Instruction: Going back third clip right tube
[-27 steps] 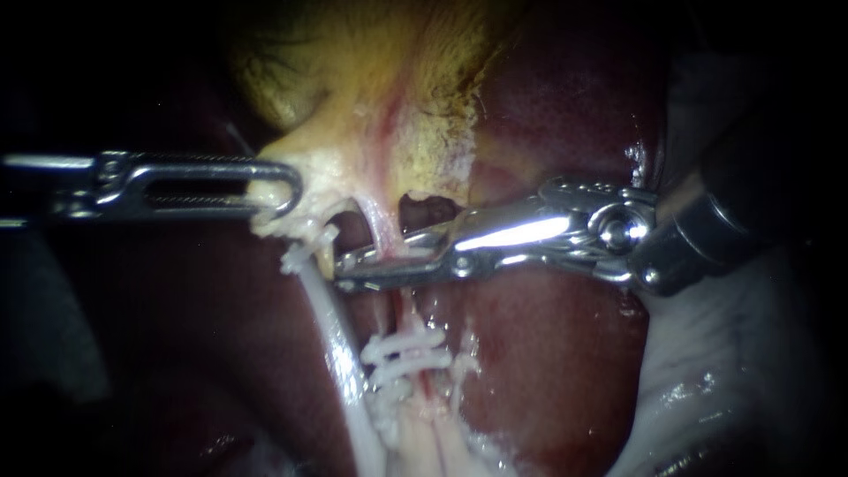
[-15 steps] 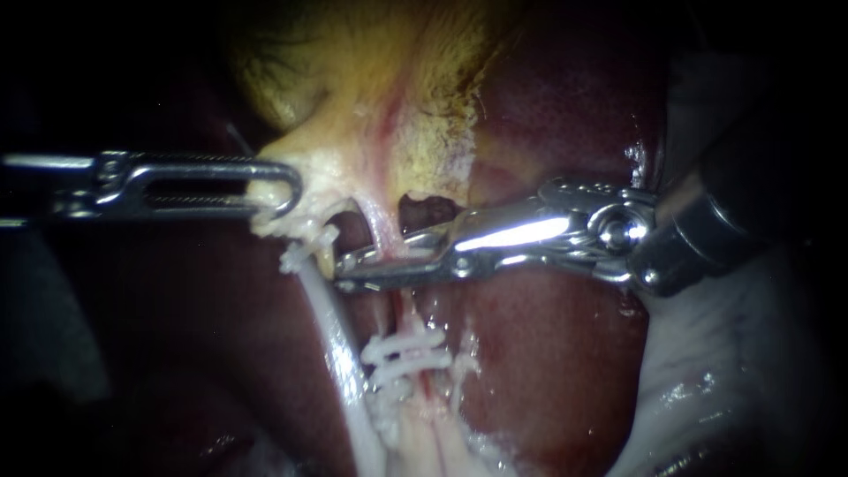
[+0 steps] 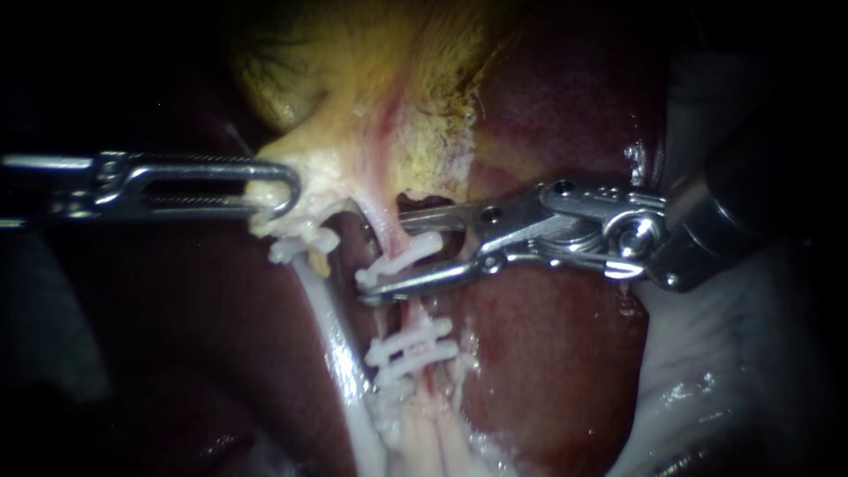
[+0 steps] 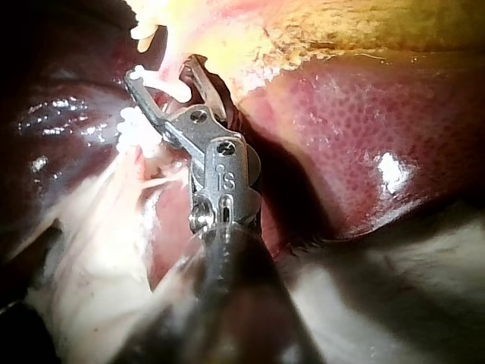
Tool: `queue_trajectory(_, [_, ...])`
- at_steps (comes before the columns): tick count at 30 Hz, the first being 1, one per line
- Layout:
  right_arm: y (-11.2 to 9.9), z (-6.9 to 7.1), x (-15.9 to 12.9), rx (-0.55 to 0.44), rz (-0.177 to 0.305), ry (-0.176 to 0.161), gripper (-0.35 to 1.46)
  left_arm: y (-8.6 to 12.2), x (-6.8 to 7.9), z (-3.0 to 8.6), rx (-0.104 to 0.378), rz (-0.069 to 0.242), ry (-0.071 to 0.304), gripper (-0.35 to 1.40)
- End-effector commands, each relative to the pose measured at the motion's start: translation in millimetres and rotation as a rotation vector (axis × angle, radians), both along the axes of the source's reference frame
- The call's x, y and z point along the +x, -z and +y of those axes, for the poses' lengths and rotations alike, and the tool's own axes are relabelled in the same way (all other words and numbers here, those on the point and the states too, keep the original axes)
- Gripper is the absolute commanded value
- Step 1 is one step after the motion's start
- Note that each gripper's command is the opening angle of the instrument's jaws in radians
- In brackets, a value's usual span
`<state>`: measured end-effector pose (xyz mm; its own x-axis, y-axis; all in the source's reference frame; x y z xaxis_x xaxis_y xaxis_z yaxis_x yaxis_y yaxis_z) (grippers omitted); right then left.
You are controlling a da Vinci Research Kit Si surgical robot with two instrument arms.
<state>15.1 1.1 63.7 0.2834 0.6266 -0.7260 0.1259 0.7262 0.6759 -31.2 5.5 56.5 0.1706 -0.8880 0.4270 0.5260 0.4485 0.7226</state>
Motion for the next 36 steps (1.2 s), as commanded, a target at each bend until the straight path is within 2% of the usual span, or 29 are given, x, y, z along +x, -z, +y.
queue_trajectory(1, [0.1,-0.1,-0.2,-0.002,0.004,0.006,0.50,0.0,0.0,0.0,0.000,0.000,0.000,-0.35])
queue_trajectory(10, [0.6,-0.7,-1.7,-0.007,0.023,0.035,0.50,-0.1,0.0,0.0,0.000,0.000,0.000,-0.35])
queue_trajectory(16, [0.4,-0.6,-1.8,-0.028,0.031,0.044,0.50,-0.1,0.0,0.0,0.000,0.002,-0.002,-0.35])
queue_trajectory(22, [-0.6,0.2,-2.6,-0.070,0.023,0.023,0.50,-0.1,0.0,-0.1,0.000,0.002,-0.002,-0.35])
queue_trajectory(28, [-0.6,0.3,-5.5,-0.141,0.033,0.026,0.50,-0.1,0.0,-0.1,0.000,0.002,-0.002,-0.35])
queue_trajectory(33, [0.6,0.4,-8.6,-0.231,0.046,0.030,0.50,-0.1,0.0,0.0,0.000,0.002,-0.002,-0.35])
queue_trajectory(36, [1.3,0.8,-10.2,-0.243,0.045,0.025,0.50,-0.2,0.0,-0.1,0.000,0.002,-0.002,-0.35])
